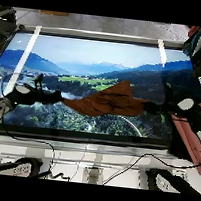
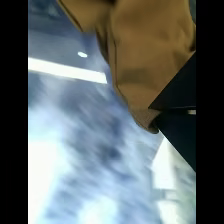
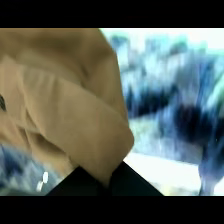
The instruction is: Fold the clothes and pants, and hang the long-sleeved shirts on hangers.
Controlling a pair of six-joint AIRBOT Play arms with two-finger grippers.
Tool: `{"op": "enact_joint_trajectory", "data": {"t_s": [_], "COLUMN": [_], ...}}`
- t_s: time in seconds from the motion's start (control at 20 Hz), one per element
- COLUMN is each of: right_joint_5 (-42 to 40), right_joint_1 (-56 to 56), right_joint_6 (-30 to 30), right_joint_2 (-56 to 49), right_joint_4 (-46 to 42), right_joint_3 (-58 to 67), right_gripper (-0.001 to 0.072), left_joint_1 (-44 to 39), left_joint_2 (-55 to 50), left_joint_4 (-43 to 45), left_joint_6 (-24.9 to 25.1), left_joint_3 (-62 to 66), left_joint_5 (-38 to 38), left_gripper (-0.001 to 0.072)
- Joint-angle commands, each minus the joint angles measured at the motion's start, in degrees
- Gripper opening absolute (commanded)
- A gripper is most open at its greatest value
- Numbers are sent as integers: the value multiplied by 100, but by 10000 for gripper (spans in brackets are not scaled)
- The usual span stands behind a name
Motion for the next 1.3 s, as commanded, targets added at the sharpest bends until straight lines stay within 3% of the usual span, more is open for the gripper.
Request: {"op": "enact_joint_trajectory", "data": {"t_s": [0.0, 0.1, 0.4, 0.75, 0.9, 1.1, 1.25], "right_joint_5": [-203, -400, -796, -586, -385, -297, 341], "right_joint_1": [-7, -7, -4, -4, -4, -4, -4], "right_joint_6": [4, 26, 691, 741, 741, 741, 804], "right_joint_2": [7, 7, 35, 822, 1379, 2096, 2389], "right_joint_4": [-2, -44, -133, 304, 271, 203, 31], "right_joint_3": [1010, 1919, 3860, 4308, 4308, 4308, 4308], "right_gripper": [24, 24, 24, 24, 24, 24, 24], "left_joint_1": [122, 323, 968, 1043, 1043, 1043, 1043], "left_joint_2": [476, 866, 2098, 2992, 3200, 3517, 3700], "left_joint_4": [-197, -195, -184, 369, 367, 949, 1679], "left_joint_6": [452, 669, 702, 704, 702, 702, 695], "left_joint_3": [1005, 1941, 3244, 3244, 3244, 3244, 3244], "left_joint_5": [83, 345, 2625, 2776, 2424, 988, -240], "left_gripper": [11, 10, 11, 11, 11, 11, 11]}}
